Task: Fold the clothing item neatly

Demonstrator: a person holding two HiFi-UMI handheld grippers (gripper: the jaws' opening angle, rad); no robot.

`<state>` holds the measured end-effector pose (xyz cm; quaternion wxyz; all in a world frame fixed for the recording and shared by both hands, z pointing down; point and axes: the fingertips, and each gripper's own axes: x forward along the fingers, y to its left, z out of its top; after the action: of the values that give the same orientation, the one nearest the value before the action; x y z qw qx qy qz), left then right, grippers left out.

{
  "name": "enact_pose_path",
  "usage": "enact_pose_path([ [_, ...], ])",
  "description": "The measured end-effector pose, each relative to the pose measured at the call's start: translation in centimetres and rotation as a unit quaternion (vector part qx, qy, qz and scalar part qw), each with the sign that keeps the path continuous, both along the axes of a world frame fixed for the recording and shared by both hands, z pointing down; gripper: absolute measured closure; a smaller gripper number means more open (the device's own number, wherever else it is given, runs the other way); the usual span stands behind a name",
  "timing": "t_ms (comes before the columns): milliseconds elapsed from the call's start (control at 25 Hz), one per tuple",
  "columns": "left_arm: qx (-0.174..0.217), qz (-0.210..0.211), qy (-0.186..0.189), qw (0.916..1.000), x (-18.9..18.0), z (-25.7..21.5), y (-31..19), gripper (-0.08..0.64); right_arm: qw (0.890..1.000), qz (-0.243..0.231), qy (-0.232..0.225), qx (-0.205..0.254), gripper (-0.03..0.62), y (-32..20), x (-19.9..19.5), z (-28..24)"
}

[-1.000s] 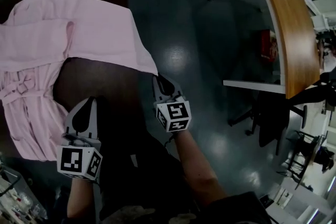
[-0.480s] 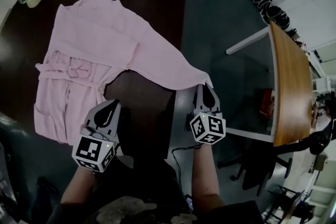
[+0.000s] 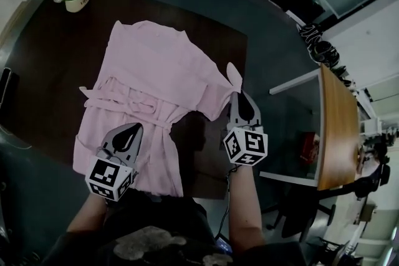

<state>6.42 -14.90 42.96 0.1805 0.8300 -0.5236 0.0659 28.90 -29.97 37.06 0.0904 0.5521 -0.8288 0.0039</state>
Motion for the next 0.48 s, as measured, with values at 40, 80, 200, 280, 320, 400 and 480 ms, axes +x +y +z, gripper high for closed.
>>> enact_pose_path([
  [40,0.0,0.001,0.0,1.0,-1.3,-0.1,-0.1,0.551,1.0,-0.001,0.002,-0.005,0.58,-0.1,-1.5,0.1],
  [80,-0.001,0.001,-0.001,1.0,-2.5,-0.1,-0.2,0.551,1.0,-0.003,0.005,-0.012,0.58,-0.1,-2.8,0.4],
  [200,-0.008,0.005,-0.001,1.0,-5.6,0.2,-0.6,0.551,0.999,-0.006,0.022,-0.036,0.58,0.0,-6.5,2.1],
  [280,-0.011,0.012,-0.003,0.9999,-7.0,0.3,-0.7,0.551,0.998,-0.003,0.031,-0.048,0.58,0.3,-8.0,3.1],
  [320,-0.012,0.016,-0.004,0.9998,-7.5,0.3,-0.8,0.551,0.998,0.001,0.033,-0.052,0.58,0.5,-8.5,3.5],
  [400,-0.012,0.023,-0.008,0.9996,-8.3,0.3,-1.0,0.551,0.998,0.011,0.032,-0.057,0.58,0.9,-8.8,3.7],
  [480,-0.011,0.025,-0.014,0.9995,-8.7,0.3,-1.3,0.551,0.998,0.018,0.039,-0.055,0.58,1.4,-8.7,3.7],
])
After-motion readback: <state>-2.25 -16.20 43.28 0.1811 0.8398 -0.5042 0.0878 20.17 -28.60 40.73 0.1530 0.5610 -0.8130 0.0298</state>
